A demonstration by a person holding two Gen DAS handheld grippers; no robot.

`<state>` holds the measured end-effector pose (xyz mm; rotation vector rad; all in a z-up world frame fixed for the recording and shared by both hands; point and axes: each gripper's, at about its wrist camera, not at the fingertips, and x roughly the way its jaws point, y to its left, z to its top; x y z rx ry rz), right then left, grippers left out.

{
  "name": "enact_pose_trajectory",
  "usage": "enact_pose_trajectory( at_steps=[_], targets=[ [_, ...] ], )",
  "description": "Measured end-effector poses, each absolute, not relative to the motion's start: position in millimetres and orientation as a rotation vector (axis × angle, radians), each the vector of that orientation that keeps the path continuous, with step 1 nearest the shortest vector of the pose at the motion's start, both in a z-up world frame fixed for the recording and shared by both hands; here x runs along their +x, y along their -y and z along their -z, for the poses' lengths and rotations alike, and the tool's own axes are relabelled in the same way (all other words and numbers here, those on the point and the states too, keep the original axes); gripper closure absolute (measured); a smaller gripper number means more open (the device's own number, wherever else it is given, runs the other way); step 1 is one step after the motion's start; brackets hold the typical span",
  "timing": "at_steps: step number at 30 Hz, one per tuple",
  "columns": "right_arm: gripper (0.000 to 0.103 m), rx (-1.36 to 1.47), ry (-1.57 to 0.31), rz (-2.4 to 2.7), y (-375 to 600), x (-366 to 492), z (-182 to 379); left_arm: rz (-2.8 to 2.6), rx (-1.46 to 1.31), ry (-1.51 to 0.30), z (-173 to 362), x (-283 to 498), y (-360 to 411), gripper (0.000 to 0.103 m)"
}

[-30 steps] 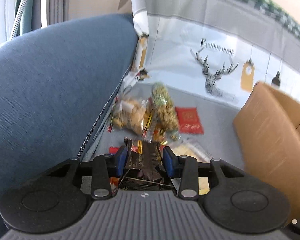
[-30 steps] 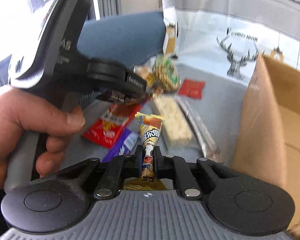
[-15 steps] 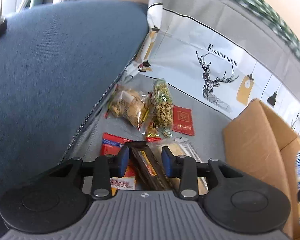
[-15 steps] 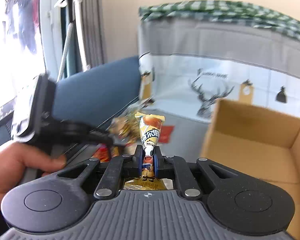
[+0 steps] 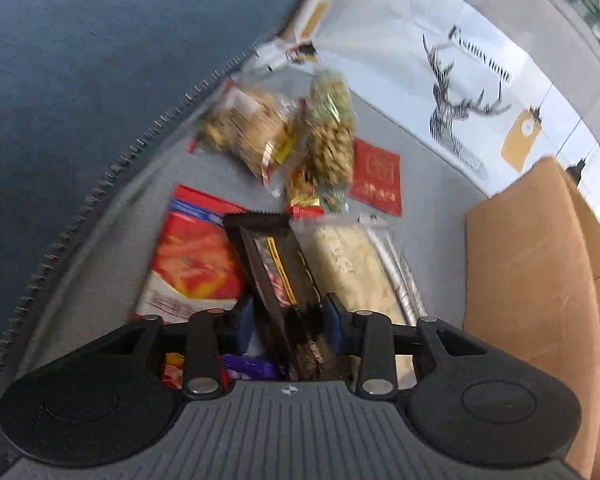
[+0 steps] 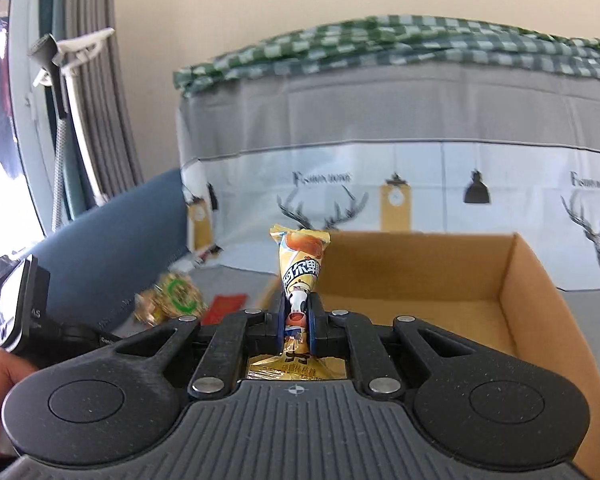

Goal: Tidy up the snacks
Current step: 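Lift both held snacks and carry them over the cardboard box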

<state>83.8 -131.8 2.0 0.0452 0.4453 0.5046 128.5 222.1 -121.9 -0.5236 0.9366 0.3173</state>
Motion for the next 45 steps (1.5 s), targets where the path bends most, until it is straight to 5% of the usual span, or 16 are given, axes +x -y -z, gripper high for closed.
enact_pose_trajectory(
  at_steps=[4, 8, 23, 45],
  targets=[
    [0.092, 0.078, -0.447, -0.487, 147.4, 90.0, -0.3, -0.347, -0.372, -0.940, 123.5, 140.4, -198.9, 0.053],
    [0.092, 0.084, -0.467, -0.462, 157.1, 96.1, 2.8, -0.356, -0.341, -0.927, 122.2, 142.7, -194.0, 0.087],
    [0.092, 0.079, -0.419, -0.387, 183.5, 96.5, -17.2, -0.394, -0.340, -0.672, 41.0, 104.2, -200.0, 0.088],
    [0.092, -0.059, -0.447, -0.291, 214.1, 110.6, -3.9, 0.116, -0.208, -0.401, 3.7, 100.8, -35.9, 0.088]
  ],
)
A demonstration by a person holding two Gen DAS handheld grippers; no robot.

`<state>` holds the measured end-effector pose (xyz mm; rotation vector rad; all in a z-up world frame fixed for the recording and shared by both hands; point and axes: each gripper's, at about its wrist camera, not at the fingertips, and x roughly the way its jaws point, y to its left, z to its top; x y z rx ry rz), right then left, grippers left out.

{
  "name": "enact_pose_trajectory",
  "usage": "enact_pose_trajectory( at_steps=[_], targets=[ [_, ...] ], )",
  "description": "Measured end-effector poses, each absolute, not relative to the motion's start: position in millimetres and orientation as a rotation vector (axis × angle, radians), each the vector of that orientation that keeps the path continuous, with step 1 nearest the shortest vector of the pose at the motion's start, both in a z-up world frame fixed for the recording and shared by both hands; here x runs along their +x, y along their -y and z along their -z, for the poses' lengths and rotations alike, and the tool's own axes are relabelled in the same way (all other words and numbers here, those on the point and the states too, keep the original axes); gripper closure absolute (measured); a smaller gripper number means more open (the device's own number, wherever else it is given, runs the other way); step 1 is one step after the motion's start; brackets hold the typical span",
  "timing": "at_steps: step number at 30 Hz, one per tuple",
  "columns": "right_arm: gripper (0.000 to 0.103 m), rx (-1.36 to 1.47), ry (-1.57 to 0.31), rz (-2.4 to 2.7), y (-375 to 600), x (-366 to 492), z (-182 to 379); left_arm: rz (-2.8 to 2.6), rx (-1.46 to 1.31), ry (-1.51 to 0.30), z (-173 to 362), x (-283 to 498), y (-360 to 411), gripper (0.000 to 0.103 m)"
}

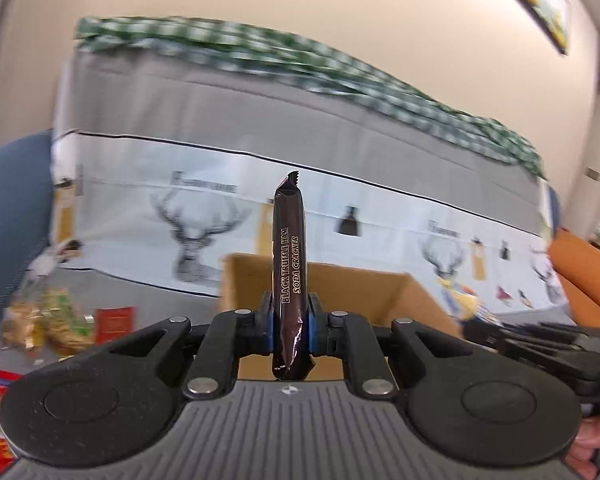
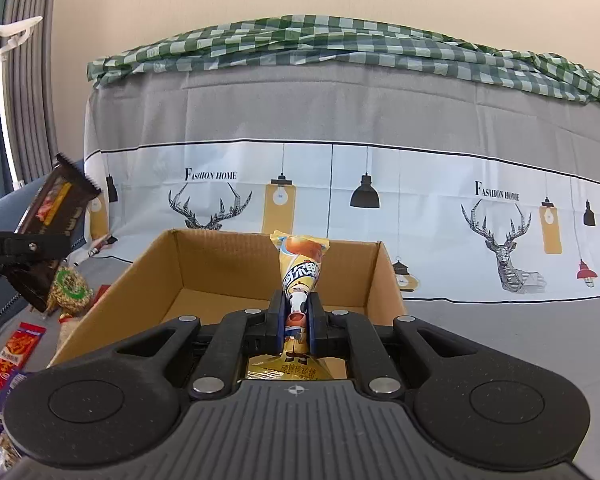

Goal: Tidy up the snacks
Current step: 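Lift both held snacks and carry them over the cardboard box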

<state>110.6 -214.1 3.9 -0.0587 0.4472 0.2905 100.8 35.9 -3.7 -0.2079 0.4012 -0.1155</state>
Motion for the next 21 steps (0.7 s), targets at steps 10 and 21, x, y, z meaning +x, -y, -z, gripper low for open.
enact_pose_trajectory(
  at_steps=[10, 21],
  targets=[
    [0.092, -0.085, -0.464, -0.281, 213.0, 113.4, 2.3, 0.207, -0.216, -0.429, 16.2, 105.4, -6.4, 0.088],
    [0.092, -0.099, -0.472, -0.284, 208.8, 114.4, 3.9, 0.257, -0.205, -0.438, 17.5, 103.6, -6.2, 0.088]
  ],
)
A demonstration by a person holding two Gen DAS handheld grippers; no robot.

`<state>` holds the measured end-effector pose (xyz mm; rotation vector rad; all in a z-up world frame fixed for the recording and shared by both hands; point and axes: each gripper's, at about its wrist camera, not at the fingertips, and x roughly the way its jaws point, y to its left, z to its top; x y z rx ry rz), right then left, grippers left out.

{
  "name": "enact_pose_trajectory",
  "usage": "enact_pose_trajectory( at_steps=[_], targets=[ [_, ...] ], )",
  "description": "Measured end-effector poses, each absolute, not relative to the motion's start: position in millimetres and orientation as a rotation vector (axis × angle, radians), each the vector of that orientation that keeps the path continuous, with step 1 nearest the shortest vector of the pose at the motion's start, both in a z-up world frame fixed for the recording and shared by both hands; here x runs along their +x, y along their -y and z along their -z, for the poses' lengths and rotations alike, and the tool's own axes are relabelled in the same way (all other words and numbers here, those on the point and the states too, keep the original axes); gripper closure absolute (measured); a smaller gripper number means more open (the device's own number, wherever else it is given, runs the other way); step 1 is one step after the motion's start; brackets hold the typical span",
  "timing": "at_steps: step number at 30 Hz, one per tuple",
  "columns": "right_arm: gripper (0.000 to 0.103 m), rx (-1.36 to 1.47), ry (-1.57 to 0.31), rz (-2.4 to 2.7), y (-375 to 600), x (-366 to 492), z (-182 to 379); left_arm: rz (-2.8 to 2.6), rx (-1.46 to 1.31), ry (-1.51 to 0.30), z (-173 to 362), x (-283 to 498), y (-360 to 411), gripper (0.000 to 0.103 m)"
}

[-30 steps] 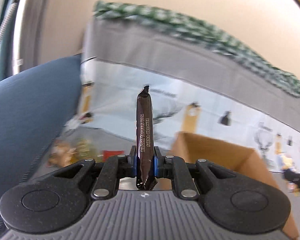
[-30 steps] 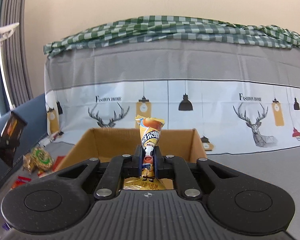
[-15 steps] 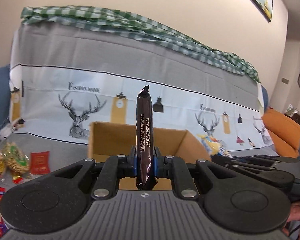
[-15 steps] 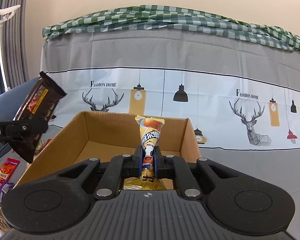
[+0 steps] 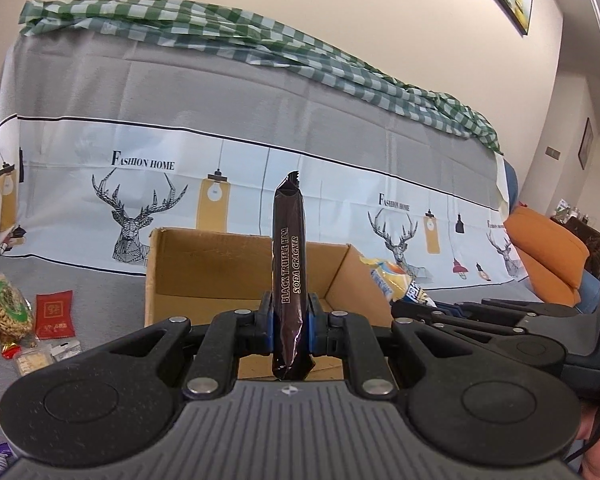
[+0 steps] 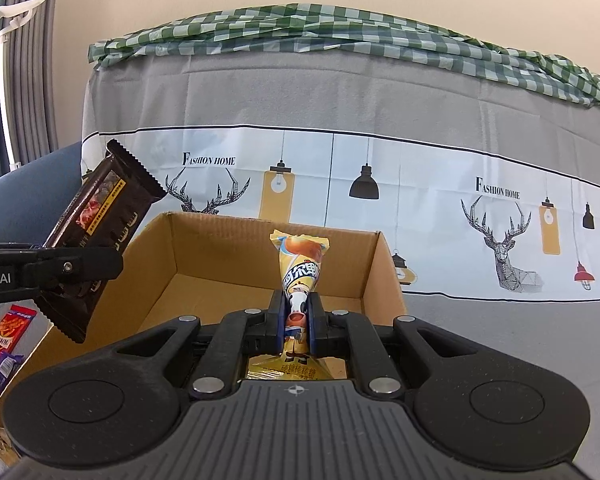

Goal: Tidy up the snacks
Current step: 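Lift both held snacks and carry them over the cardboard box, then open both tools to drop the chocolate bar and cone snack into the box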

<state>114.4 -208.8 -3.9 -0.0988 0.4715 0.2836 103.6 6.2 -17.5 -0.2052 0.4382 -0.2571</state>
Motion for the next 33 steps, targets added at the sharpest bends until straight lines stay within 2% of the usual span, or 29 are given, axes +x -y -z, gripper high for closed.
enact_pose_trajectory(
  at_steps=[14, 16, 17, 18, 19, 21, 24, 27, 33],
  targets=[
    [0.092, -0.103, -0.470, -0.289, 212.2, 116.1, 4.2, 0.304, -0.181, -0.419, 16.7, 101.1, -0.1, 0.088],
    [0.091, -0.099, -0.471, -0.287, 212.4, 116.1, 4.0, 0.324, -0.197, -0.437, 18.0, 103.4, -1.3, 0.086],
    [0.091, -0.089, -0.472, -0.281, 213.4, 116.4, 3.7, 0.339, -0.214, -0.453, 19.5, 105.4, -2.8, 0.082],
    [0.083, -0.075, -0.475, -0.271, 215.2, 117.0, 3.8, 0.351, -0.228, -0.464, 21.2, 106.4, -4.2, 0.073],
    [0.065, -0.065, -0.482, -0.256, 217.1, 118.5, 4.2, 0.348, -0.239, -0.467, 22.0, 106.9, -5.8, 0.067],
    [0.047, -0.046, -0.488, -0.211, 221.4, 119.7, 4.7, 0.312, -0.234, -0.455, 20.2, 107.1, -8.7, 0.058],
    [0.046, -0.041, -0.537, -0.146, 227.6, 126.7, 10.3, 0.240, -0.241, -0.462, 20.4, 110.8, -16.8, 0.046],
    [0.045, -0.074, -0.653, -0.057, 232.9, 140.2, 24.9, 0.138, -0.240, -0.494, 23.7, 116.6, -26.9, 0.040],
    [0.045, -0.055, -0.748, 0.048, 249.7, 147.7, 39.5, 0.036, -0.284, -0.615, 39.3, 130.1, -46.5, 0.040]
  ],
)
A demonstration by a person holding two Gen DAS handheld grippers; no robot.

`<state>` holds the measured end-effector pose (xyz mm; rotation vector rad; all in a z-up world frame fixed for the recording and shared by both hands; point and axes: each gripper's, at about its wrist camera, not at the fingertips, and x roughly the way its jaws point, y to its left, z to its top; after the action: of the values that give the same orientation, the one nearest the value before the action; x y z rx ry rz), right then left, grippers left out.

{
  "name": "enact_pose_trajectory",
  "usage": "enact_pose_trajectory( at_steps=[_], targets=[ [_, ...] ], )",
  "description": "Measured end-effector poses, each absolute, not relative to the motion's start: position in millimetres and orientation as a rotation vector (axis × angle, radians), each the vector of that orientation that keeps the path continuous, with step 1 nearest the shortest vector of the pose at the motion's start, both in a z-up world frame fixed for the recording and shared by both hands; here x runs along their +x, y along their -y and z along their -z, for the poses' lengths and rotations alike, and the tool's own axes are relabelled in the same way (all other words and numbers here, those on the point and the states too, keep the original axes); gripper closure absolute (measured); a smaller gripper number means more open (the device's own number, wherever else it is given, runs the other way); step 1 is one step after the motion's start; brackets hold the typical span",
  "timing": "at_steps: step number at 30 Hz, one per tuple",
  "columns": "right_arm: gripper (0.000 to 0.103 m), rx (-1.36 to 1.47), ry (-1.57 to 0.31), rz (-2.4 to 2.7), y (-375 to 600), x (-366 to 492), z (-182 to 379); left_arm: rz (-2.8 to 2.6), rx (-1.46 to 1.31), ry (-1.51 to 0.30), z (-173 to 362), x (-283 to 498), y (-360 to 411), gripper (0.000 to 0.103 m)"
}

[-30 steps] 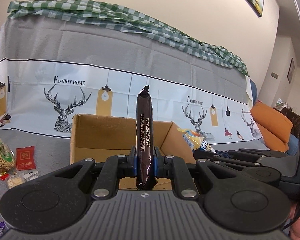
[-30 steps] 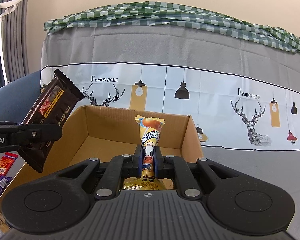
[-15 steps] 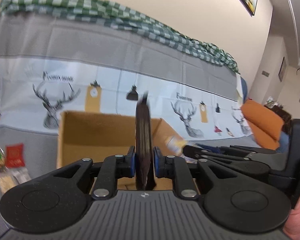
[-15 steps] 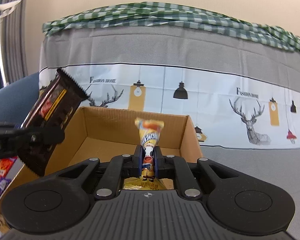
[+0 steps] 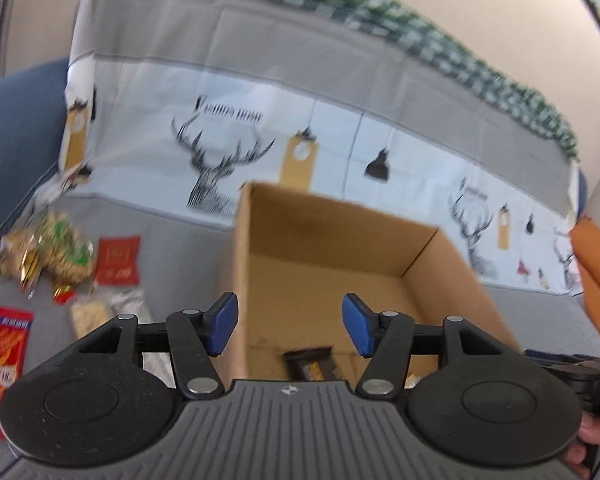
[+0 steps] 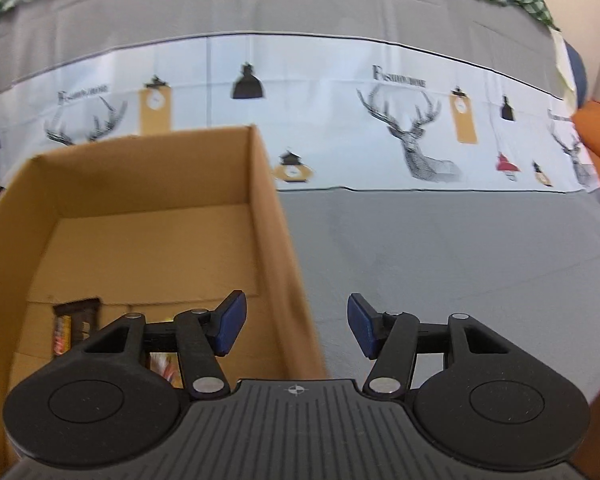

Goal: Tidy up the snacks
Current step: 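Open both tools to drop the chocolate bar and cone snack into the box, then move both open tools back to the snack pile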

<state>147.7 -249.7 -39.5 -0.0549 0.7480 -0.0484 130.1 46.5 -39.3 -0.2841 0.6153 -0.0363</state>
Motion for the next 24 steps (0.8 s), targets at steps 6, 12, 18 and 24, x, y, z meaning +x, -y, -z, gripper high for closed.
enact_pose_trajectory(
  at_steps=[6, 12, 18, 24],
  targets=[
    [0.069, -0.053, -0.823, 0.060, 256.1, 148.2, 51.1, 0.055, -0.216, -0.656, 45.2, 131.1, -37.4, 0.039],
    [0.080, -0.038, -0.824, 0.081, 262.5, 148.3, 49.6, 0.096, -0.213, -0.656, 47.8, 131.5, -30.2, 0.040],
    [0.080, -0.027, -0.824, 0.077, 265.8, 146.9, 47.2, 0.094, -0.208, -0.651, 47.6, 131.3, -29.1, 0.040],
    [0.069, 0.000, -0.713, 0.071, 266.2, 137.3, 29.6, 0.082, -0.200, -0.589, 38.7, 123.0, -35.9, 0.038]
  ],
)
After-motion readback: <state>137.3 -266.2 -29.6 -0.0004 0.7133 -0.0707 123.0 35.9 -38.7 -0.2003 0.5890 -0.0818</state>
